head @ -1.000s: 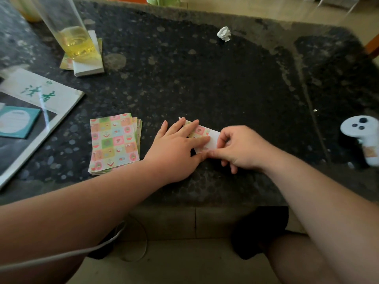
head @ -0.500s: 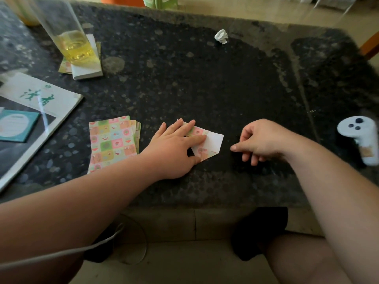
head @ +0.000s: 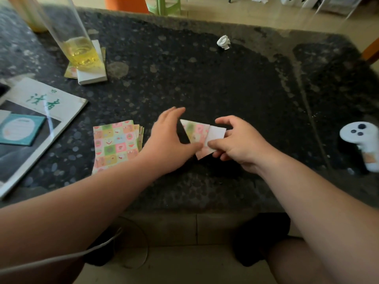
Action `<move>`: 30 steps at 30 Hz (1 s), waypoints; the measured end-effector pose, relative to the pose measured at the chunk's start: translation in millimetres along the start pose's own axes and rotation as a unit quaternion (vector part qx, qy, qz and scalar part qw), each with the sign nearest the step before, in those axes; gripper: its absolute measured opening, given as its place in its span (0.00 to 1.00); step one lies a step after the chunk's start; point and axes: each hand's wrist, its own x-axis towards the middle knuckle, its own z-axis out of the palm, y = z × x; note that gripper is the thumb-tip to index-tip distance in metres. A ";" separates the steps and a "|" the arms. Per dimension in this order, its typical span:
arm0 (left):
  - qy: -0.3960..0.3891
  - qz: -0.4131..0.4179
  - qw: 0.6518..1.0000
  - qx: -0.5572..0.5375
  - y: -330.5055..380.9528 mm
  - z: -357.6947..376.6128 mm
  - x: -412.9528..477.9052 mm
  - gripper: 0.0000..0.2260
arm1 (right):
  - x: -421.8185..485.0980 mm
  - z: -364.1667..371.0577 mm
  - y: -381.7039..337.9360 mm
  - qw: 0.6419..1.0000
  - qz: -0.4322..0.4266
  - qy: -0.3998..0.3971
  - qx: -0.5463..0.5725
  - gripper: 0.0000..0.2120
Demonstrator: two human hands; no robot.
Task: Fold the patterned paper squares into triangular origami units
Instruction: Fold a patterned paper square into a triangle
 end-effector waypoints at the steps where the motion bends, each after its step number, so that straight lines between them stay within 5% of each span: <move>1: 0.041 -0.039 0.997 -0.048 1.3 -1.1 0.8 0.40 | -1.5 -1.9 -0.4 0.999 -0.004 0.004 0.044 0.30; 4: 0.016 -0.160 0.961 -0.224 5.3 -5.8 3.3 0.32 | -12.0 -5.3 -1.3 0.985 -0.011 0.001 0.174 0.20; 8: -0.107 -0.202 0.913 -0.338 10.7 -6.4 -8.1 0.05 | -28.6 3.3 -1.0 0.958 -0.031 -0.033 0.285 0.14; 11: -0.109 -0.212 0.899 -0.368 11.9 -7.3 -15.0 0.08 | -38.2 8.2 -2.2 0.966 -0.029 -0.040 0.253 0.14; 15: -0.102 -0.184 0.941 -0.267 14.3 -19.9 -25.2 0.10 | -50.2 5.6 -1.3 0.973 -0.024 -0.065 0.221 0.13; 22: -0.200 -0.147 0.939 -0.240 35.0 -58.7 -59.8 0.10 | -87.0 -2.8 -10.3 0.964 0.016 -0.105 0.244 0.06; 30: -0.085 -0.128 0.938 -0.311 30.5 -63.8 -74.8 0.03 | -107.1 -14.6 -23.5 0.978 0.033 -0.102 0.178 0.10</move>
